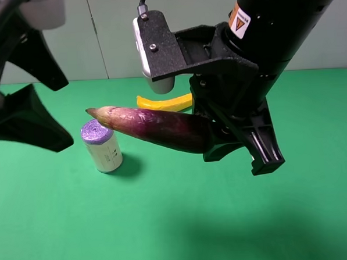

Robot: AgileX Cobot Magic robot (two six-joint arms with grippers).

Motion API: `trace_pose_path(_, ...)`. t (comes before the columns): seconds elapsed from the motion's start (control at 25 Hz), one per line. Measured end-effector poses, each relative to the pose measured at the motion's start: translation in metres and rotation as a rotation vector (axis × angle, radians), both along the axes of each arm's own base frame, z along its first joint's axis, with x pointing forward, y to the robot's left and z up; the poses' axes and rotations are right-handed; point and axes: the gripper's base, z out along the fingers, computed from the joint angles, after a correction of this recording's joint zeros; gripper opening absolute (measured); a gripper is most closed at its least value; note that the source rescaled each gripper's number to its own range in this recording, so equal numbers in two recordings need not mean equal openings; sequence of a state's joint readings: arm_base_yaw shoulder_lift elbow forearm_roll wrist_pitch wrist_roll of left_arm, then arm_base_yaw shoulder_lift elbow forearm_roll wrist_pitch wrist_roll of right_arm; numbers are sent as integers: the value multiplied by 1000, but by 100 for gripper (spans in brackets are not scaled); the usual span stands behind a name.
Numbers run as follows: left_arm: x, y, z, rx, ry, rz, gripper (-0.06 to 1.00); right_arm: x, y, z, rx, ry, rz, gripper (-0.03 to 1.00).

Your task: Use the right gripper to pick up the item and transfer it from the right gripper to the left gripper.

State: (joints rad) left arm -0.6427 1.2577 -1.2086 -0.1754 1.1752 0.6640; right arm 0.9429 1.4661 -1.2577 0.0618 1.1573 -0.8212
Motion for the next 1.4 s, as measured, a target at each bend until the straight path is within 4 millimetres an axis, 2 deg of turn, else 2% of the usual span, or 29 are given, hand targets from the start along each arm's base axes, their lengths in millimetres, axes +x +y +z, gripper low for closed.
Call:
trace_pose_path(0.24, 13, -9, 0, 13, -8, -40, 94, -3, 2, 0, 22, 31, -5, 1)
trace_pose_path(0.96, 17, -22, -9, -23, 27, -175, 91, -3, 6, 2, 79, 30, -13, 1)
trace_pose_path(1.4, 17, -22, -9, -23, 26, -180, 90, -12, -1, 22, 167, 17, -17, 1)
